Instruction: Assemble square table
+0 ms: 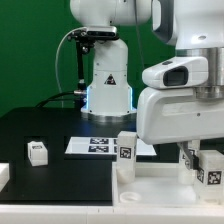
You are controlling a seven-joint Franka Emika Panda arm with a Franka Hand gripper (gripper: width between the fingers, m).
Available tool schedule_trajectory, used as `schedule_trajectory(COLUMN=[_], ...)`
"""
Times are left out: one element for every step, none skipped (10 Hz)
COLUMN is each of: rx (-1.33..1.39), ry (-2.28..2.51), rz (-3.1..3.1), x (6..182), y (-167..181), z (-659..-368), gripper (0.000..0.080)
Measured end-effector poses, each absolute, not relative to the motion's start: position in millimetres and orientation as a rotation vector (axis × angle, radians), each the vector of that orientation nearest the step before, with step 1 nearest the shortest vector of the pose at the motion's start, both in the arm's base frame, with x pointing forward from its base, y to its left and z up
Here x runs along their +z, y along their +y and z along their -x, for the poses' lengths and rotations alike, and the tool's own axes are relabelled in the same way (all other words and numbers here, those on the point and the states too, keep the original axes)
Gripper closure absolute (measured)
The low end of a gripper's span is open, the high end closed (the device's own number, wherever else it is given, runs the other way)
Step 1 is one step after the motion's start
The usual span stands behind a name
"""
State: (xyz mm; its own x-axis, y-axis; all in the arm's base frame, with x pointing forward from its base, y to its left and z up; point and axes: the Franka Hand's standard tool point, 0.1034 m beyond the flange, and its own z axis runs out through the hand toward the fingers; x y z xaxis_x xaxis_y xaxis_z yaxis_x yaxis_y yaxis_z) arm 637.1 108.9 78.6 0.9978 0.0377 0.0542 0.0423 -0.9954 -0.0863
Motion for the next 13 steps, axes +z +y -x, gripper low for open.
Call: schedule_trajectory(rx=[-0.075, -0.07, -0.084, -0.1, -0.08, -0.054, -0.044, -0.031, -0.026, -0.023, -0.012, -0.006, -0.004], ry=[0.042, 0.151, 0.298, 0.523, 0.752, 0.934, 1.081, 1.292, 1.388, 1.439, 1.543, 1.618, 1.641], rz=[3.051, 3.046, 3.037, 3.013, 2.967, 2.919, 2.865, 2.756, 2.705, 2.678, 2.615, 2.567, 2.551], x=[78.6, 78.5, 78.9, 78.5, 77.9, 77.3, 77.2, 77.1, 77.2, 77.2, 77.1, 77.1, 77.1], y=[109.0, 109.2, 110.4, 111.3, 111.7, 111.6, 111.2, 110.5, 110.3, 110.4, 110.4, 110.2, 110.1], z=[-637.0, -637.0, -637.3, -633.5, -631.6, -631.3, -632.3, -633.2, -633.4, -633.4, -633.4, -633.4, -633.4], gripper=[0.0516, 0.0516, 0.0516, 0.0516, 0.0516, 0.0516, 0.0515, 0.0515, 0.0515, 0.0515, 0.0515, 0.0515, 0.0515])
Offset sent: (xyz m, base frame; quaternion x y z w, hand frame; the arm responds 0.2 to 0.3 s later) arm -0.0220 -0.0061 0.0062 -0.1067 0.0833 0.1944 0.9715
